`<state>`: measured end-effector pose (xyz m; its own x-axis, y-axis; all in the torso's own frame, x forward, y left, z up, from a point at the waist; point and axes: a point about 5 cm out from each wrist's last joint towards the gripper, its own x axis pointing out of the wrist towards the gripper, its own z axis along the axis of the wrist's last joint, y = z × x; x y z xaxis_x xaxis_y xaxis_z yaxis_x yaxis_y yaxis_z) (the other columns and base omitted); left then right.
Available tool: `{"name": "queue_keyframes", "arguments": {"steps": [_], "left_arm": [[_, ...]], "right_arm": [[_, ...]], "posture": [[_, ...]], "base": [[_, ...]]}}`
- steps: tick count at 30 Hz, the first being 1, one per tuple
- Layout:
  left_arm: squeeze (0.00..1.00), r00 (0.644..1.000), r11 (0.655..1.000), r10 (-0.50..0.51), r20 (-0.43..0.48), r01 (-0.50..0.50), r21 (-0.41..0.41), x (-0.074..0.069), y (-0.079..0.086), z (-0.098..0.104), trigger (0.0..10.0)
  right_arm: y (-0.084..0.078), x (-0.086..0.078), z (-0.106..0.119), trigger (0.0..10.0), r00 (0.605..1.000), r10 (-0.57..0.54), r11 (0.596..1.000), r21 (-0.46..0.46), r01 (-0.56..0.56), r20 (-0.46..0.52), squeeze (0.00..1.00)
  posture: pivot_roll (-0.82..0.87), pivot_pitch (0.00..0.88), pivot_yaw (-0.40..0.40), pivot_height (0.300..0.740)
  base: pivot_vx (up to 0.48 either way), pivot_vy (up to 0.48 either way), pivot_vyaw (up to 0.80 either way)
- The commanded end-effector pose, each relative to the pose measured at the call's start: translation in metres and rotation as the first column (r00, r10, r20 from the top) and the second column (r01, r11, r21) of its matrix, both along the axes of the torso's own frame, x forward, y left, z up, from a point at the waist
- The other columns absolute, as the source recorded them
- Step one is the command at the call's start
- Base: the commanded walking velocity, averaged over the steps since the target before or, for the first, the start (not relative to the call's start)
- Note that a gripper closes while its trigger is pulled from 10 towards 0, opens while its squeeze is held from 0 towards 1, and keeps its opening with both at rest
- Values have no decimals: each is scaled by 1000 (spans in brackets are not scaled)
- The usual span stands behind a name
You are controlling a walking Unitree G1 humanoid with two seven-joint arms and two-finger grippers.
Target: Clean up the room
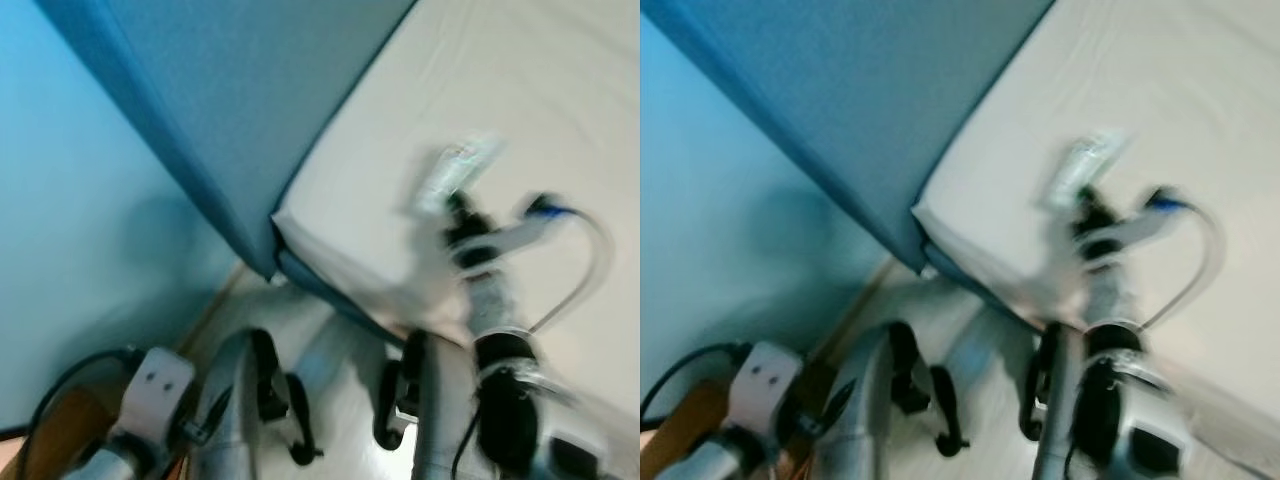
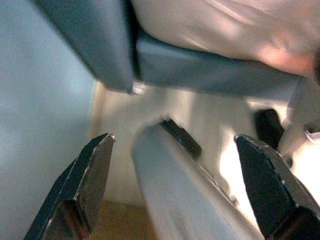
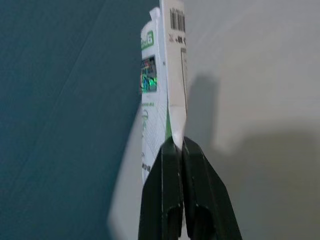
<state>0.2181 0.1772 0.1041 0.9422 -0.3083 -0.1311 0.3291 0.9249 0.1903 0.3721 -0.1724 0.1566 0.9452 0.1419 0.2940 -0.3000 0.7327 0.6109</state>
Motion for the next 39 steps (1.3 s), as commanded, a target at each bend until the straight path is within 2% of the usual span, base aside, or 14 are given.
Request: {"name": "queue_keyframes", "arguments": {"steps": [1, 4, 5, 6, 7, 11, 14, 15, 21, 22, 26, 34, 36, 39], "left_arm": [[0, 996, 997, 68, -60, -70, -34, 11, 3, -20, 10000], [0, 996, 995, 79, -37, -81, -61, 25, -1, -17, 10000], [0, 995, 990, 96, -14, -96, -101, 40, -5, -14, 10000], [0, 994, 984, 109, 4, -107, -144, 57, -11, -10, 10000], [0, 994, 979, 106, 28, -99, -179, 71, -20, -4, 10000], [0, 995, 972, 87, 38, -77, -220, 93, -36, 0, 10000], [0, 997, 966, 71, 21, -64, -249, 98, -45, -3, 10000], [0, 998, 961, 46, -30, -53, -273, 104, -59, -16, 10000], [0, 998, 960, 38, -58, -53, -275, 103, -64, -24, 10000], [0, 992, 961, 41, -116, -71, -267, 100, -68, -38, 10000], [0, 980, 968, 43, -192, -89, -234, 99, -71, -58, 10000], [0, 954, 972, 29, -297, -96, -213, 92, -75, -79, 10000], [0, 937, 978, -43, -347, -31, -204, 83, -86, -91, 10000], [0, 931, 983, -69, -358, 3, -181, 79, -88, -95, 10000]], "right_arm": [[10, -3, 1, 0, 999, 42, 999, 19, -42, 6, 0], [18, -6, 2, 0, 998, 68, 997, 26, -68, 10, 0], [23, -7, -2, 0, 997, 78, 997, 14, -78, -7, 0], [28, -4, -9, 9804, 995, 85, 996, -28, -86, -46, 0], [31, -4, -14, 10000, 994, 88, 993, -78, -93, -70, 0], [29, -1, -22, 10000, 989, 89, 987, -127, -104, -118, 0], [22, -2, -25, 10000, 990, 65, 989, -126, -81, -127, 0], [10, -7, -37, 10000, 981, 2, 990, -140, -29, -194, 0], [6, -11, -49, 10000, 967, -28, 987, -162, -13, -252, 0], [6, -22, -78, 10000, 927, -47, 979, -203, -32, -372, 0], [15, -38, -113, 10000, 855, -42, 954, -275, -119, -516, 0], [16, -60, -146, 10000, 746, -81, 905, -363, -224, -661, 0], [13, -76, -164, 10000, 682, -115, 875, -399, -275, -723, 0], [12, -81, -169, 10000, 664, -123, 868, -404, -287, -737, 0]], "posture": [[49, 369, 16, 579], [49, 369, 16, 579], [28, 289, 9, 579], [8, 224, -1, 579], [-5, 194, -6, 579], [-16, 132, -11, 579], [-34, 67, -5, 584], [-44, 3, 13, 594], [-45, 0, 17, 599], [-41, 0, 16, 609], [-40, 0, 12, 629], [-52, 0, 6, 654], [-43, 0, 1, 669], [-43, 0, 1, 674]], "base": [[0, 0, 0], [0, 0, 0], [0, 0, 0], [0, 0, 0], [0, 0, 0], [0, 0, 0], [0, 0, 0], [0, 0, 0], [0, 0, 0], [0, 0, 0], [0, 0, 0], [0, 0, 0], [0, 0, 0], [0, 0, 0]]}}
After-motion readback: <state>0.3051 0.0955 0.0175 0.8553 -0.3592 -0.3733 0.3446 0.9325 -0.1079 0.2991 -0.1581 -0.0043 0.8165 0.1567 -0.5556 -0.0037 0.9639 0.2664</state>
